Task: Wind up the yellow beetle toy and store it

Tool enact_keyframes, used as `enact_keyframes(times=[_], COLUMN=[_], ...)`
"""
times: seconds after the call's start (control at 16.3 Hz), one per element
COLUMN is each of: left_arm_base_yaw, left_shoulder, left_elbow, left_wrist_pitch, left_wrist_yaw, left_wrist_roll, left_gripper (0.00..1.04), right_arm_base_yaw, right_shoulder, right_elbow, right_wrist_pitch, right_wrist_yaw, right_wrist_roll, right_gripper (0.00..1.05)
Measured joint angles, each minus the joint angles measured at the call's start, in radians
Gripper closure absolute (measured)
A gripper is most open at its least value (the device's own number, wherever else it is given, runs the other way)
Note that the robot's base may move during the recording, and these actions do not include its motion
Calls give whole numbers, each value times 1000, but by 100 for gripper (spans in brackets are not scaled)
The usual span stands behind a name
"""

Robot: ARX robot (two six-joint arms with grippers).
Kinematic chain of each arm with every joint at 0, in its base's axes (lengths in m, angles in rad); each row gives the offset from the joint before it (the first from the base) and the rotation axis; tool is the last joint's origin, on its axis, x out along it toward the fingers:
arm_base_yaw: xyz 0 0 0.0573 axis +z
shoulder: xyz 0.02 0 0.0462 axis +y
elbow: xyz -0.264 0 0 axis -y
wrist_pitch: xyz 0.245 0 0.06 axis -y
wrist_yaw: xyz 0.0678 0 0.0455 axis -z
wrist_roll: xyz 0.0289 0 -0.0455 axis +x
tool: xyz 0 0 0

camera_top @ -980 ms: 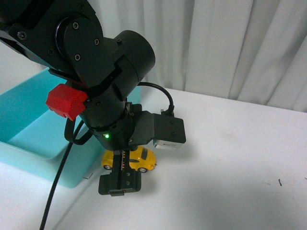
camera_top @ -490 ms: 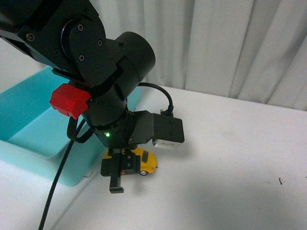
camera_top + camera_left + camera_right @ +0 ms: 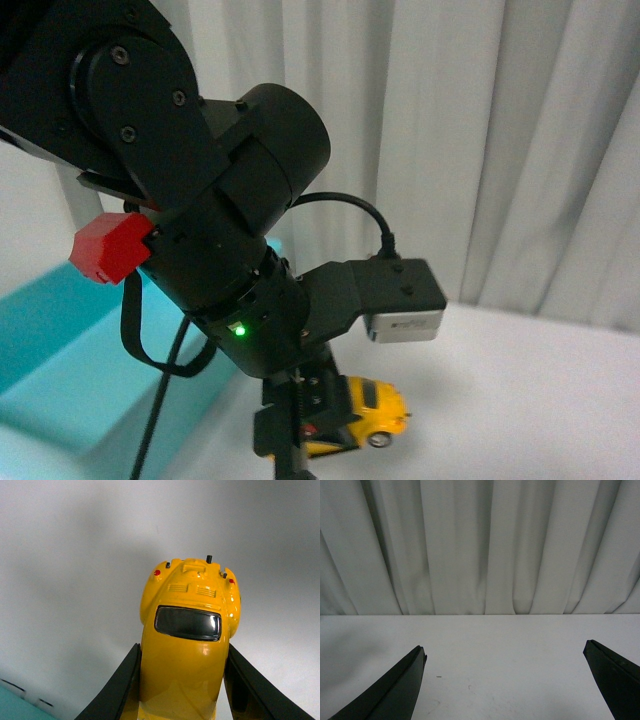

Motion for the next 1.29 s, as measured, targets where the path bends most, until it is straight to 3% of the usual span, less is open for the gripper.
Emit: enact_keyframes(times=[0.18,0.31,0.61,0.86,1.29], left_arm_base_yaw=[95,216,441,483,531], left_shoulder=[-179,-200,-30,88,285], left_elbow=[107,185,212,132,113], left_wrist_pitch=[-4,27,42,130,291], left_wrist_yaw=[164,162,-111,-253,-381], left_wrist_roll=[-127,-230,-433,-444,-416], left_gripper=[64,64,64,64,64], right_arm_base_yaw=[0,0,0,0,0], right_shoulder=[0,0,0,0,0], right_elbow=[0,0,0,0,0], right_wrist_pitch=[0,0,0,0,0], right_wrist_yaw=[0,0,0,0,0], right_wrist_roll=[0,0,0,0,0], right_gripper=[7,7,7,7,7])
